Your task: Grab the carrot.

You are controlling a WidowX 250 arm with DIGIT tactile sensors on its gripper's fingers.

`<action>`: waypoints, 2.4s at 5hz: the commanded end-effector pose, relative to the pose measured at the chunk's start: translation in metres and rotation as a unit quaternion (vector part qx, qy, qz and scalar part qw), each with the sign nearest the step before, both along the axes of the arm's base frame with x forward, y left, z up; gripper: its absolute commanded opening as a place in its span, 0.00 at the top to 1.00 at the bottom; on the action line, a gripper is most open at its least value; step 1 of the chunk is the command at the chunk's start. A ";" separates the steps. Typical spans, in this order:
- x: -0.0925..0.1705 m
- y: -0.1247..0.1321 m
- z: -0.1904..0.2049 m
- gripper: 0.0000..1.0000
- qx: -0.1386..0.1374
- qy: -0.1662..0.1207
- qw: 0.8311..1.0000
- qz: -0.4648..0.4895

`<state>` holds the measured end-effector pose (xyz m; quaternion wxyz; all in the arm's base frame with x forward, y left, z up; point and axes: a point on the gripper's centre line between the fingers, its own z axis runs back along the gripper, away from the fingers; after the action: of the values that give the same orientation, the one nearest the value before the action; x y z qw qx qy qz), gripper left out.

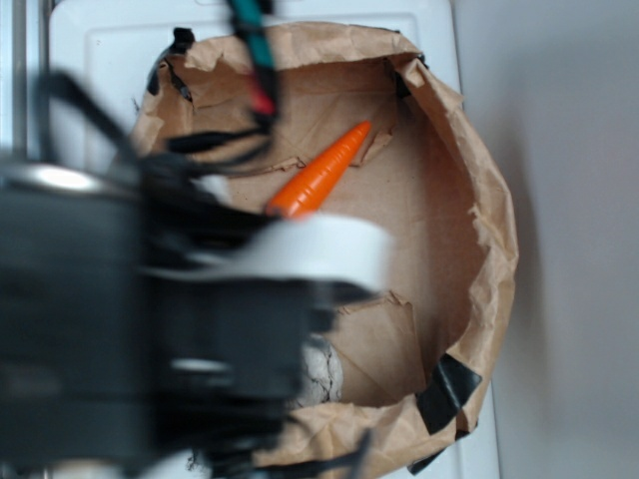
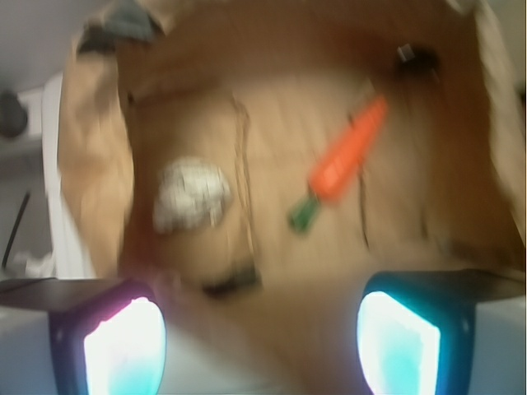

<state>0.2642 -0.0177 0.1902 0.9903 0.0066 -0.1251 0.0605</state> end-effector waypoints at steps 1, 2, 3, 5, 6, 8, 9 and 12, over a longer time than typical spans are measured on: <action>0.000 0.055 -0.012 0.00 -0.008 -0.070 0.994 0.086; 0.000 0.055 -0.012 0.00 -0.008 -0.070 0.994 0.086; 0.000 0.055 -0.012 0.00 -0.008 -0.070 0.994 0.086; 0.000 0.055 -0.012 0.00 -0.008 -0.070 0.994 0.086; 0.022 0.054 -0.032 0.00 -0.055 -0.043 0.989 0.131; 0.044 0.041 -0.080 0.00 -0.026 -0.037 0.981 0.188; 0.035 0.050 -0.093 0.00 -0.020 -0.039 0.984 0.173; 0.020 0.090 -0.107 0.00 -0.003 -0.038 0.976 0.216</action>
<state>0.2787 0.0622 0.0652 0.9534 0.0286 -0.1315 0.2700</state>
